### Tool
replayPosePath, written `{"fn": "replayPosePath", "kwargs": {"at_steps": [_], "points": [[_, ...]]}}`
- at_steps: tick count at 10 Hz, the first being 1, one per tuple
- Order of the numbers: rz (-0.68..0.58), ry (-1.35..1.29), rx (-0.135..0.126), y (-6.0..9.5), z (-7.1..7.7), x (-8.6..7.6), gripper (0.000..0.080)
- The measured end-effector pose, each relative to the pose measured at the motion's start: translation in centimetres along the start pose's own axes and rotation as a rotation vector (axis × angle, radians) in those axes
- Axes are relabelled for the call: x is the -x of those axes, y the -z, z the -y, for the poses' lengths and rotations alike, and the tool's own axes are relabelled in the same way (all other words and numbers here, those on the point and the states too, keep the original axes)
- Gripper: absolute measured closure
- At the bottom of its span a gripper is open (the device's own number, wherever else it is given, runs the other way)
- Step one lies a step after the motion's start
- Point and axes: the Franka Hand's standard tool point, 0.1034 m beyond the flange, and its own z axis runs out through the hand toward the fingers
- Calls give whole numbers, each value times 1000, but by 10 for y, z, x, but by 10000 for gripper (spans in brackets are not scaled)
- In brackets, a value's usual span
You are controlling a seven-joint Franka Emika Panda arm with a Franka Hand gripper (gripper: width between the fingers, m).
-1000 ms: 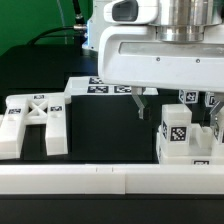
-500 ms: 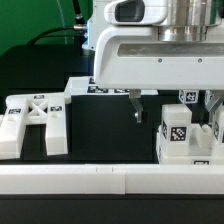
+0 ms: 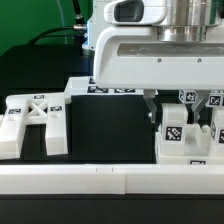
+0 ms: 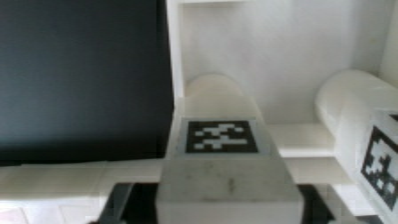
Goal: Assemble chair
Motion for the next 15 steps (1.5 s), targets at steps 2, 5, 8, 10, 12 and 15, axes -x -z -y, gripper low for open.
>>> {"fn": "replayPosePath", "kwargs": {"at_steps": [2, 5, 8, 10, 12, 15], "points": [[0, -87, -2, 0, 0, 0, 511], [1, -457, -16, -1, 1, 1, 511], [8, -761, -23, -2, 0, 1, 509], [13, -943, -23, -2, 0, 2, 509], [15, -1118, -21, -2, 2, 2, 509], [16, -1259, -20, -2, 1, 2, 509]]}}
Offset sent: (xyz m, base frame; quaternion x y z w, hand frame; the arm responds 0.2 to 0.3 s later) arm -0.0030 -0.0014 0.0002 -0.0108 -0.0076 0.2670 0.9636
